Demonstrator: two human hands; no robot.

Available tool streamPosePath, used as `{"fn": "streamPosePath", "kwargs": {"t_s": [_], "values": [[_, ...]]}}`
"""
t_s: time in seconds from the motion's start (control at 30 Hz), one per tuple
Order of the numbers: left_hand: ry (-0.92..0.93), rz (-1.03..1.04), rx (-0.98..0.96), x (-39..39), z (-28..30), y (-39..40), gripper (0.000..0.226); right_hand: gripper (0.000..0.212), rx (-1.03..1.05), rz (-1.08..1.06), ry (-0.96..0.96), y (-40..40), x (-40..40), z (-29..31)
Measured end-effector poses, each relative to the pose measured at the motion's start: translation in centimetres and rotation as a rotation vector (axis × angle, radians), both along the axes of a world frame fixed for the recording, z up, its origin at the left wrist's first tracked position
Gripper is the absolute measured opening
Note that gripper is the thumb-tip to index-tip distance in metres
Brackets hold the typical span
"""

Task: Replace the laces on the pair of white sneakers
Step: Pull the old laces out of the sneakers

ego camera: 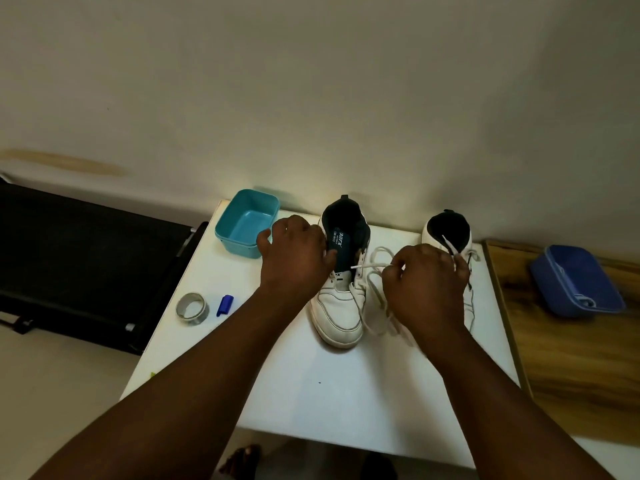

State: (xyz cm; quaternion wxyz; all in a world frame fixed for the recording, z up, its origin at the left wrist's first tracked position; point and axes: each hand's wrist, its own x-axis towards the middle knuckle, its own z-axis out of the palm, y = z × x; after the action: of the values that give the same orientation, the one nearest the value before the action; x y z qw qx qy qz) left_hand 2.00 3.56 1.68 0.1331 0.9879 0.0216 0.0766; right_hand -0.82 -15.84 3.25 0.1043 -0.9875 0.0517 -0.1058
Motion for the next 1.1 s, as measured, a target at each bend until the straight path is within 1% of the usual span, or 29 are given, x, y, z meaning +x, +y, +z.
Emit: {"fn": "streamPosePath", "kwargs": {"t_s": [0.03, 0.07, 0.1, 0.13, 0.2, 0.23, 0.27, 0.3, 0.37, 0.4, 0.43, 0.47, 0.5, 0.53, 0.6, 0.67, 0.7, 0.73, 0.8, 0.87, 0.93, 0.97, 1.03, 1.1], "values": [[-0.030, -0.005, -0.013, -0.1, 0.0, -0.1, 0.039, 0.029, 0.133, 0.012, 0.013, -0.2, 0.0, 0.5], [-0.050, -0.027, -0.028, -0.1, 0.1, -0.1, 0.044, 0.025, 0.325, 0.022, 0.043, -0.1, -0.1, 1.2], [-0.055, -0.076, -0.040, -0.1, 0.3, -0.3, 0.050, 0.023, 0.513, 0.027, 0.088, 0.2, -0.1, 1.7], [-0.049, -0.150, -0.050, -0.2, 0.3, -0.5, 0.058, 0.024, 0.647, 0.047, 0.121, 0.7, -0.3, 2.2], [-0.037, -0.329, -0.061, -0.3, 0.4, -1.1, 0.073, 0.026, 0.762, 0.147, 0.139, 1.4, -0.4, 3.2], [-0.044, -0.402, -0.090, -0.3, 0.6, -1.4, 0.074, 0.025, 0.805, 0.200, 0.143, 1.7, -0.5, 3.6], [-0.049, -0.449, -0.149, -0.3, 0.9, -1.6, 0.070, 0.023, 0.867, 0.230, 0.150, 1.9, -0.5, 3.9], [-0.039, -0.472, -0.212, 0.0, 1.0, -1.7, 0.061, 0.021, 0.944, 0.235, 0.158, 2.1, -0.5, 4.1], [-0.023, -0.522, -0.216, 0.5, 1.4, -1.0, 0.032, 0.018, 1.045, 0.182, 0.145, 2.0, -0.5, 3.9], [0.007, -0.546, -0.217, 0.7, 1.5, -0.4, 0.024, 0.017, 1.041, 0.133, 0.108, 1.7, -0.4, 3.4], [0.061, -0.547, -0.296, 0.8, 1.7, 0.3, 0.026, 0.016, 0.998, 0.083, 0.063, 1.3, -0.3, 2.7], [0.134, -0.526, -0.469, 0.6, 1.9, 0.9, 0.029, 0.015, 0.935, 0.051, 0.025, 0.8, -0.1, 1.9], [0.182, -0.495, -0.656, 0.5, 2.2, 1.3, 0.031, 0.014, 0.860, 0.046, 0.027, 0.2, 0.1, 1.0], [0.177, -0.467, -0.806, 0.5, 2.4, 1.7, 0.031, 0.013, 0.776, 0.074, 0.077, -0.1, 0.2, 0.3], [0.090, -0.409, -0.990, 0.7, 3.2, 2.1, 0.031, 0.012, 0.590, 0.167, 0.229, -0.1, 0.2, -1.0], [0.050, -0.321, -1.204, 0.8, 4.3, 1.9, 0.034, 0.010, 0.454, 0.213, 0.298, 0.3, 0.1, -1.9], [0.050, -0.246, -1.385, 0.9, 4.9, 1.8, 0.035, 0.006, 0.428, 0.204, 0.288, 0.5, 0.2, -2.2], [0.065, -0.158, -1.624, 0.9, 5.6, 1.7, 0.035, 0.002, 0.433, 0.188, 0.278, 0.6, 0.3, -2.4], [0.057, 0.004, -2.127, 1.1, 6.8, 2.3, 0.030, 0.012, 0.519, 0.164, 0.288, 0.4, 0.5, -2.5], [0.025, 0.066, -2.482, 1.4, 8.2, 3.4, 0.023, 0.018, 0.556, 0.166, 0.337, 0.2, 0.4, -2.4], [0.042, -0.033, -2.752, 1.6, 9.5, 4.4, 0.019, 0.016, 0.528, 0.195, 0.364, 0.1, 0.2, -2.4], [0.080, -0.110, -2.852, 1.6, 10.1, 4.6, 0.019, 0.014, 0.520, 0.202, 0.358, 0.1, 0.1, -2.4], [0.214, -0.265, -2.960, 1.2, 11.5, 4.7, 0.017, 0.014, 0.507, 0.210, 0.298, 0.3, 0.1, -2.2], [0.381, -0.383, -2.980, 0.6, 13.3, 4.1, 0.017, 0.020, 0.541, 0.247, 0.197, 0.6, 0.4, -2.0]]}}
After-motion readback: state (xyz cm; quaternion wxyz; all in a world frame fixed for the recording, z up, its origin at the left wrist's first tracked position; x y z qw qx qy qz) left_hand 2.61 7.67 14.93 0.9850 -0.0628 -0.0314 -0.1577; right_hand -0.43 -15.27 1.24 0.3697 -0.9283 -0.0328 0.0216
